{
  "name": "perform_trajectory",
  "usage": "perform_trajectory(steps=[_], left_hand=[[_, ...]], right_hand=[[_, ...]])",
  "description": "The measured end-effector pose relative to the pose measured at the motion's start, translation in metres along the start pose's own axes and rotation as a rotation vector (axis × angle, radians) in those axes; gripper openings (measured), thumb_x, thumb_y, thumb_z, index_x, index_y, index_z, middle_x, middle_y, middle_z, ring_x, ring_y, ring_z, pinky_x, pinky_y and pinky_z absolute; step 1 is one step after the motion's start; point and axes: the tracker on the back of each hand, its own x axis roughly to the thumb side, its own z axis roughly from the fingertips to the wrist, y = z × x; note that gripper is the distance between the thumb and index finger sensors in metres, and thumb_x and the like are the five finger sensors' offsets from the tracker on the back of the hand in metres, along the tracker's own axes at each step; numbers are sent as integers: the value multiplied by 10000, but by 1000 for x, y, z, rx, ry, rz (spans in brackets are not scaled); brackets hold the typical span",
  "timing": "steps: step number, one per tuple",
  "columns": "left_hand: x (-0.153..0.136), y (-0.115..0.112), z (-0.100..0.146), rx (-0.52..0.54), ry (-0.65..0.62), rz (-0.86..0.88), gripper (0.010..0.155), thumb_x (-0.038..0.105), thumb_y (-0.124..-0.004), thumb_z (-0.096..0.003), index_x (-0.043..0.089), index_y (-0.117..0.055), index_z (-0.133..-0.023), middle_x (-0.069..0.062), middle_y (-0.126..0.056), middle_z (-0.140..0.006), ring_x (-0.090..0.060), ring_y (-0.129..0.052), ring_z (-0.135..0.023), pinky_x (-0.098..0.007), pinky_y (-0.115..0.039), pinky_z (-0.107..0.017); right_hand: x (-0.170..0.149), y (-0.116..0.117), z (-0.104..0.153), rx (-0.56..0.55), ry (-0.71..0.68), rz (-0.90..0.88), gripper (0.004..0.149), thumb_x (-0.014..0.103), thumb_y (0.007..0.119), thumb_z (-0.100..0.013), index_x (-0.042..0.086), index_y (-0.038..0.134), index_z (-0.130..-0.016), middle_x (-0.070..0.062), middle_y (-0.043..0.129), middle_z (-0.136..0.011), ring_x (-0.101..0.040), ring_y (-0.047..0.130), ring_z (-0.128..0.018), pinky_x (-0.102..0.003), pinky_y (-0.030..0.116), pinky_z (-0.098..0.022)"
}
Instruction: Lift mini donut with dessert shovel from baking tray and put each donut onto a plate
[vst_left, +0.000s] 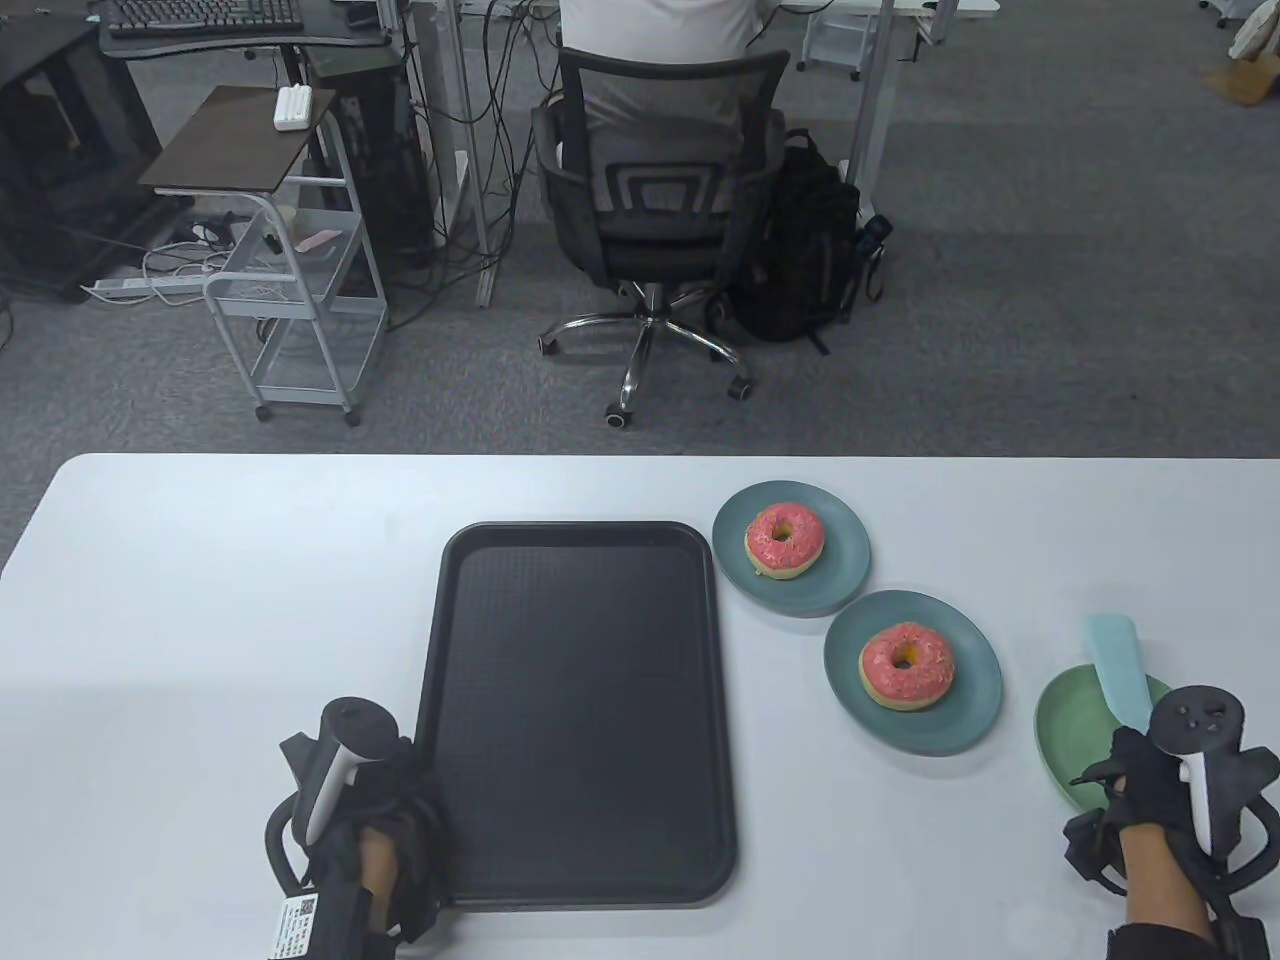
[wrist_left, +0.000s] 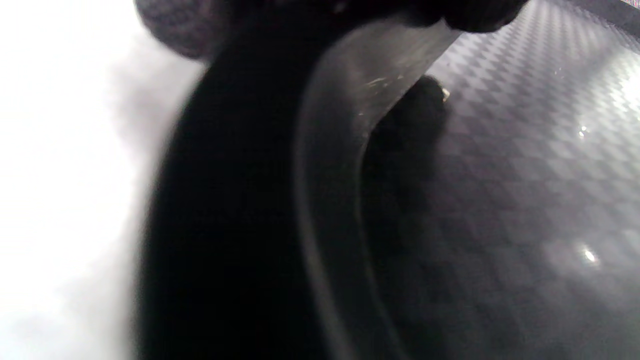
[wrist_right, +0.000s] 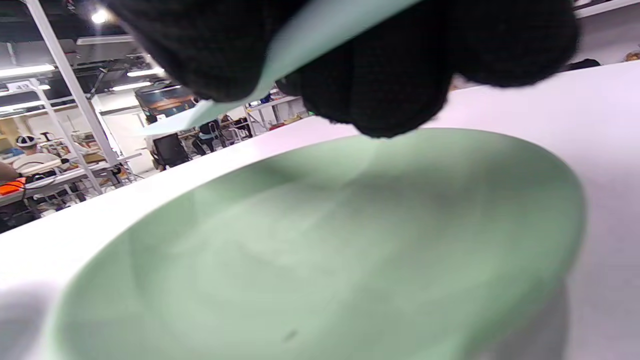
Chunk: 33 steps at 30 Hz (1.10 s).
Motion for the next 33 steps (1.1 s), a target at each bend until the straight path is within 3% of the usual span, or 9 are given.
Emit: perform_trajectory(steps=[17,33], left_hand=[[0,0,0,1,0,0,607,464,-735,-421,350,-507,-973,100,-715,-760,-93,-929,-466,-329,-838,-380],[0,0,0,3,0,-4,607,463,-734,-421,351,-506,-973,100,-715,-760,-93,-929,-465,-329,-838,-380]], right_hand=[[7,23,-6,-26,9,179,592,379,849,-455,71,713,-943,-164,919,-788,-344,952,-554,-520,833,-463],[4,35,-5,-9,0,238,591,381,854,-448,73,730,-937,-157,928,-813,-360,925,-600,-485,810,-409]])
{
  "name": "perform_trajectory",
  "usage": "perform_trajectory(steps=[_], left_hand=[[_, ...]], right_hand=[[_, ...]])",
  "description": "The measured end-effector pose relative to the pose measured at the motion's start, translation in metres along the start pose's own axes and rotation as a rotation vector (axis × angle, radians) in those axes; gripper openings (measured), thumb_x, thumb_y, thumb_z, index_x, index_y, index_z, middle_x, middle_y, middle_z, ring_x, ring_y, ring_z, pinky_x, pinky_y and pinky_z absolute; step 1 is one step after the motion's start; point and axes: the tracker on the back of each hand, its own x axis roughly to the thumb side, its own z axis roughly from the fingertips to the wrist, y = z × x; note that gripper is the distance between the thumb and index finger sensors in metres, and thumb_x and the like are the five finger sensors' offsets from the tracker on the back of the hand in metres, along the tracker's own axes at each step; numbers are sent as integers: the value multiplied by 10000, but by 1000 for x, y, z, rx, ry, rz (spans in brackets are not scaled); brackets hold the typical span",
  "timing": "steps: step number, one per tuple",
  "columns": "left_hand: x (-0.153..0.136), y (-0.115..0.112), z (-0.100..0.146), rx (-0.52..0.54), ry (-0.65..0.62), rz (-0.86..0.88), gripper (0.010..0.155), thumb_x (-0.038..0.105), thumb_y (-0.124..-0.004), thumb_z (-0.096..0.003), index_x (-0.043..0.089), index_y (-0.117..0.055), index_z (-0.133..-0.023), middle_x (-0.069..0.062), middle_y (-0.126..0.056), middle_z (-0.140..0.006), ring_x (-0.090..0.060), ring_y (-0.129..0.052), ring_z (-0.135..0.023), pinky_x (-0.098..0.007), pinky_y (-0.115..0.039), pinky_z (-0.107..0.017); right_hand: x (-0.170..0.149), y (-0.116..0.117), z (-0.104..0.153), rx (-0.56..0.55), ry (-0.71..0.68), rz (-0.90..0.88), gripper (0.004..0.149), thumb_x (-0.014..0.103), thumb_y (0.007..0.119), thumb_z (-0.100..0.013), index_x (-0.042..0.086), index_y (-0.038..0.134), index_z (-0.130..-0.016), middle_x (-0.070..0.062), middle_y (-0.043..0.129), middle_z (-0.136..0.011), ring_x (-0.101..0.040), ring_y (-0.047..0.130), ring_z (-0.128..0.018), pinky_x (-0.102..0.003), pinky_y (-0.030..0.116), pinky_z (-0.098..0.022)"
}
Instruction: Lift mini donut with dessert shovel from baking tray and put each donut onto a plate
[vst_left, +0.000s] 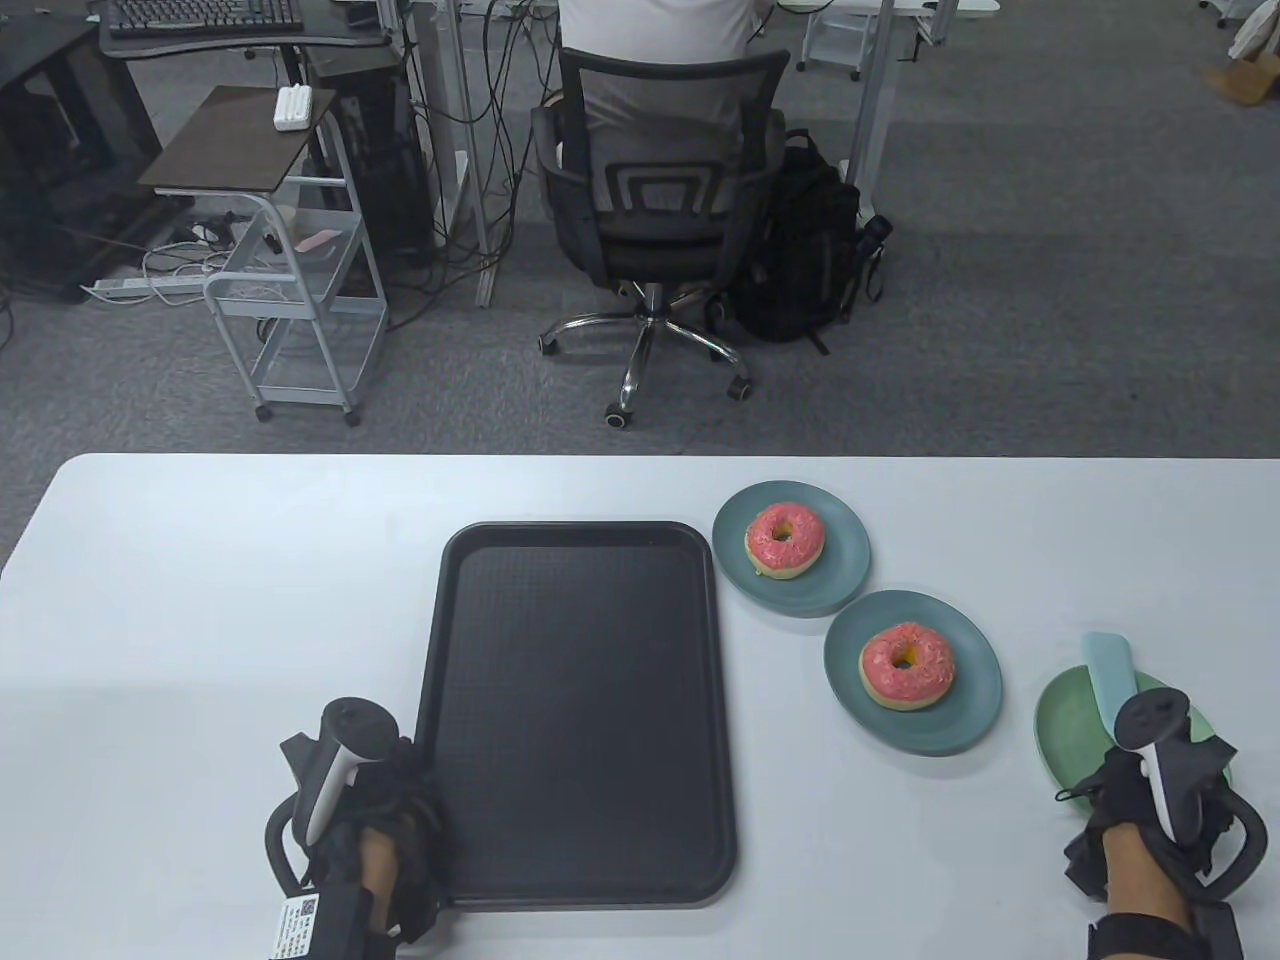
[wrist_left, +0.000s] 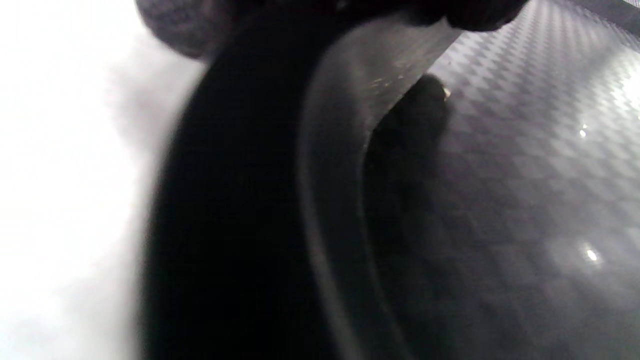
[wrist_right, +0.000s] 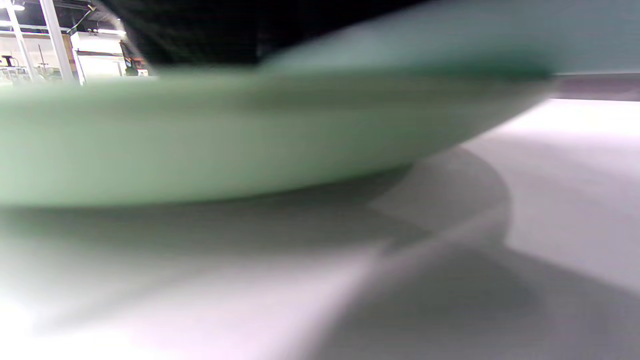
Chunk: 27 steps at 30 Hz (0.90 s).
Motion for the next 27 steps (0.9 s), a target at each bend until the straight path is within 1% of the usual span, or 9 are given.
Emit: perform_trajectory(steps=[3,5,10,12,14,17,20,22,27], left_hand=[[0,0,0,1,0,-1,607,465,-733,-421,350,-507,-973,101,-714,-761,-92,-929,-466,-329,-838,-381],[0,0,0,0,1,1,607,466,-732,-422,352,-506,-973,102,-714,-762,-91,-929,-467,-328,-838,-381],[-2,3,2,-9,2,40,603,466,-734,-421,332,-529,-972,91,-731,-780,-110,-947,-484,-348,-846,-394],[-1,10,8,53,9,41,602,469,-741,-416,315,-553,-966,6,-722,-857,-193,-941,-561,-401,-826,-458],[1,18,15,135,0,26,622,495,-743,-409,324,-536,-970,-12,-656,-915,-224,-878,-701,-442,-768,-549],[8,25,27,219,-56,44,678,564,-745,-390,341,-499,-981,-32,-524,-1012,-313,-703,-911,-532,-625,-683],[17,25,37,246,-109,19,720,619,-741,-369,349,-482,-985,-39,-479,-1048,-328,-670,-955,-566,-587,-714],[23,22,42,237,-144,3,746,642,-739,-358,359,-465,-991,-45,-445,-1070,-355,-633,-991,-585,-569,-724],[39,13,57,224,-237,-55,799,678,-735,-347,419,-384,-1017,-62,-255,-1125,-411,-334,-1093,-657,-371,-761]], right_hand=[[0,0,1,0,-2,12,597,395,846,-452,81,723,-944,-159,918,-826,-360,921,-607,-482,809,-411],[0,-1,0,8,-2,13,608,413,832,-458,91,707,-958,-171,873,-877,-368,901,-633,-484,802,-422],[1,-13,5,9,-37,-36,662,474,799,-464,138,630,-1009,-211,673,-1021,-420,770,-761,-526,722,-541],[7,-21,11,0,-82,-58,668,483,792,-464,149,616,-1016,-220,620,-1047,-433,726,-798,-537,693,-570],[16,-30,22,-24,-147,-85,672,492,787,-463,156,612,-1018,-223,583,-1068,-454,677,-850,-566,651,-617],[39,-47,48,-55,-284,-126,704,531,783,-452,164,602,-1026,-226,520,-1109,-489,599,-925,-621,570,-684],[62,-60,83,-107,-421,-143,812,663,757,-398,184,598,-1034,-224,470,-1143,-506,569,-971,-673,565,-691],[77,-65,109,-120,-509,-170,851,703,737,-376,192,590,-1040,-224,452,-1156,-514,550,-991,-699,549,-698],[112,-73,181,-110,-748,-206,907,737,708,-347,205,549,-1063,-229,344,-1193,-545,439,-1039,-742,463,-719]])
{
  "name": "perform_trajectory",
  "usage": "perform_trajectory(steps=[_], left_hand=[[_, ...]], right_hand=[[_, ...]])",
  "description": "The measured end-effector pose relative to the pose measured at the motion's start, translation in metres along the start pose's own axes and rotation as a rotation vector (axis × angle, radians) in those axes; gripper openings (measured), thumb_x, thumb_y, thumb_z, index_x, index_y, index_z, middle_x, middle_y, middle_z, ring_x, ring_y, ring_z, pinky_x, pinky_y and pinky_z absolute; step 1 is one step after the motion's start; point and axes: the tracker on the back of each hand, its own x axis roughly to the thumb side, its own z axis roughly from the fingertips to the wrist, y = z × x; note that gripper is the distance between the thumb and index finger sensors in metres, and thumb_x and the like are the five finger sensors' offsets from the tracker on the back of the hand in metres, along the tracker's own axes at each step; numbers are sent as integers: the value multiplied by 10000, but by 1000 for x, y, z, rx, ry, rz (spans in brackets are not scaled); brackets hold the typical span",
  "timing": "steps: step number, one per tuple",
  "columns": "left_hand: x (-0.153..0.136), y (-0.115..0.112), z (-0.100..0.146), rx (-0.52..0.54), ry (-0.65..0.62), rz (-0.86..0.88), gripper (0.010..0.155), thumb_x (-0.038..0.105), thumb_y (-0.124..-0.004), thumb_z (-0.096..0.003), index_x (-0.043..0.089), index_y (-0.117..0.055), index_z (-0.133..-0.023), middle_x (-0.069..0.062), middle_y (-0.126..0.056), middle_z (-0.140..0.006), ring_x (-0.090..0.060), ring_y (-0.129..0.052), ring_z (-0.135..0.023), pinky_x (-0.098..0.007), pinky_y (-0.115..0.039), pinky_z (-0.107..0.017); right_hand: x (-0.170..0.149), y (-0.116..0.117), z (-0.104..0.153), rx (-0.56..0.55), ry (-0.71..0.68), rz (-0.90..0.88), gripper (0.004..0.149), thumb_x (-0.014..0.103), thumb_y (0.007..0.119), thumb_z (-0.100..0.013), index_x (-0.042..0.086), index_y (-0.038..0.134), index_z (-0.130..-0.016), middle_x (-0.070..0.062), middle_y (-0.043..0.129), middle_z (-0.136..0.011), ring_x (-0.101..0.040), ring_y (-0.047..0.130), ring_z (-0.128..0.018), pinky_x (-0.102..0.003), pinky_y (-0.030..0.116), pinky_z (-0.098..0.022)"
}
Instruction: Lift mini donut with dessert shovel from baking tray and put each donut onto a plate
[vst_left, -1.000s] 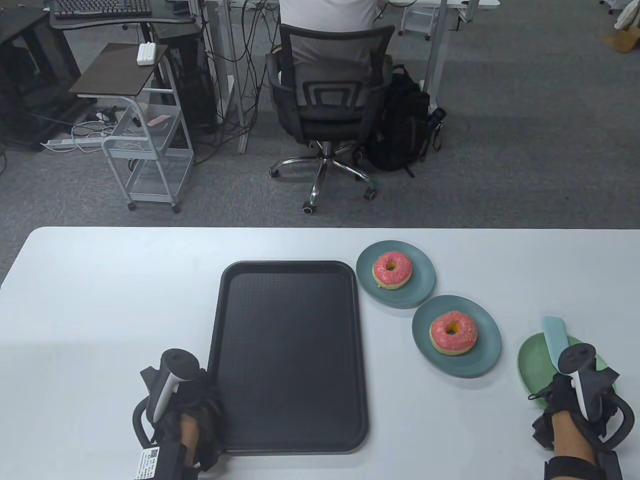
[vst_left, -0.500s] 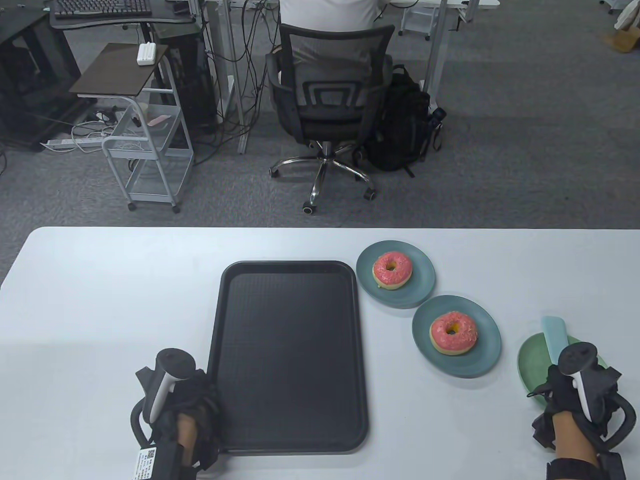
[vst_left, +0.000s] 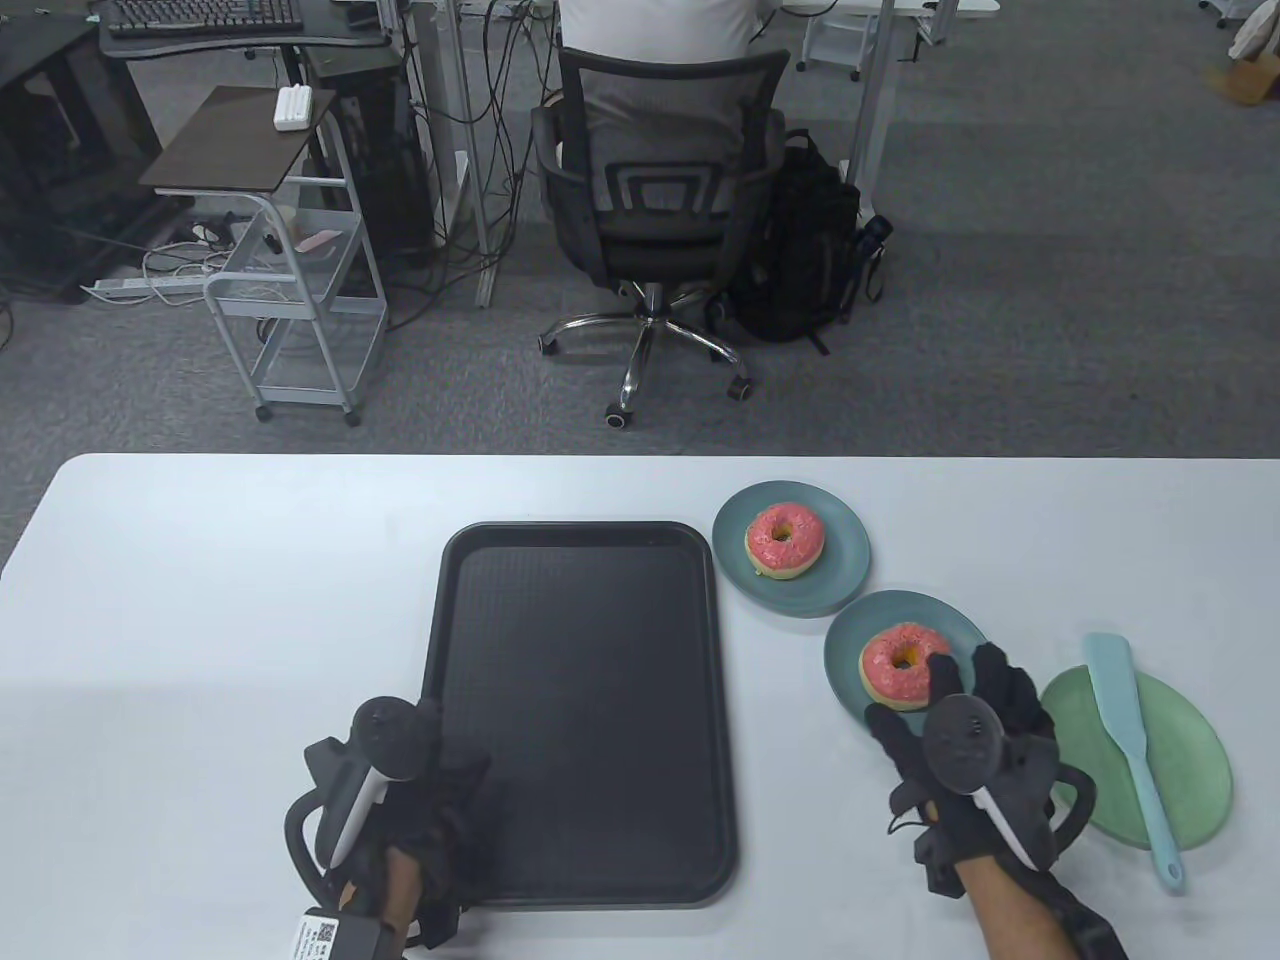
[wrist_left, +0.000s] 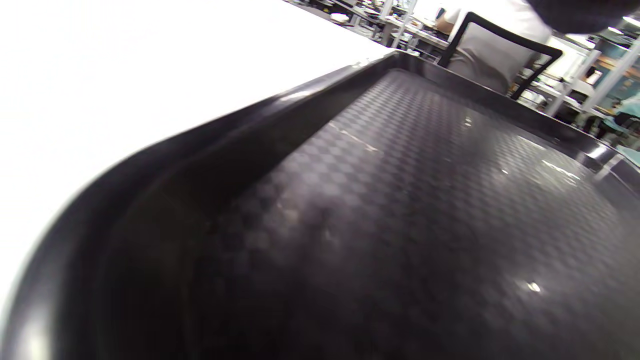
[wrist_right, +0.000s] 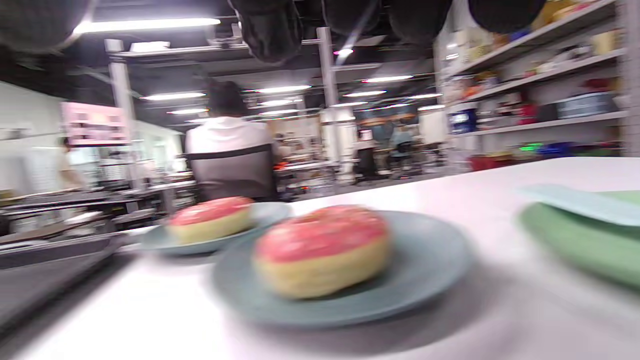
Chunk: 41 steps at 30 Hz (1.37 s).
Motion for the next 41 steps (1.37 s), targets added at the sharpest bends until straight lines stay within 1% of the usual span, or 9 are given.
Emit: perform_trajectory(steps=[2,5,10,13,15,18,23,36,41], left_hand=[[6,-1,3,3,-37,-14,825,699,-737,-332,468,-340,-1018,-30,-160,-1134,-424,-198,-1100,-689,-273,-753],[16,-5,6,-22,-110,-44,857,727,-742,-311,519,-294,-1012,-19,-76,-1132,-428,-114,-1094,-711,-215,-738],[26,-16,7,-56,-159,-124,917,767,-751,-273,573,-222,-996,16,63,-1096,-415,51,-1059,-728,-127,-720],[30,-21,6,-66,-169,-194,980,791,-768,-236,596,-151,-972,49,140,-1057,-406,141,-1015,-752,-77,-687],[32,-24,6,-81,-165,-205,1009,802,-779,-216,597,-134,-965,57,164,-1041,-408,166,-993,-766,-67,-669],[33,-25,5,-78,-161,-218,1039,812,-790,-192,603,-120,-957,65,190,-1025,-412,188,-977,-774,-61,-659],[32,-25,5,-72,-161,-232,1062,817,-794,-180,595,-106,-957,67,210,-1012,-412,203,-969,-773,-54,-658],[31,-25,3,-82,-149,-222,1027,805,-780,-204,589,-128,-967,61,189,-1025,-406,190,-982,-762,-57,-670],[28,-24,1,-78,-138,-223,1018,802,-776,-209,587,-134,-968,56,181,-1030,-404,182,-987,-759,-64,-673]], right_hand=[[23,0,11,4,-67,-4,931,746,700,-335,215,521,-1079,-231,270,-1209,-564,357,-1059,-760,408,-724],[55,6,24,47,-165,23,968,758,686,-318,237,460,-1102,-225,167,-1215,-584,242,-1069,-774,334,-722],[75,25,33,69,-213,44,1002,766,681,-282,244,447,-1104,-220,128,-1211,-593,186,-1063,-779,283,-717],[76,39,38,75,-239,115,1039,776,678,-258,258,398,-1113,-216,51,-1197,-616,90,-1042,-793,225,-693],[75,44,40,118,-253,180,1101,798,664,-227,293,260,-1119,-205,-64,-1164,-630,2,-1008,-810,199,-660],[71,47,41,141,-254,173,1130,805,663,-212,316,178,-1107,-191,-113,-1140,-626,-46,-989,-816,189,-646],[69,48,42,152,-263,163,1131,805,662,-209,321,165,-1102,-188,-100,-1133,-622,-53,-986,-815,182,-644],[56,48,36,179,-238,97,1106,789,663,-230,298,208,-1110,-190,-80,-1146,-612,-26,-1006,-801,155,-651],[57,44,37,159,-247,87,1099,785,665,-235,293,220,-1112,-193,-70,-1151,-606,-10,-1016,-799,154,-655]])
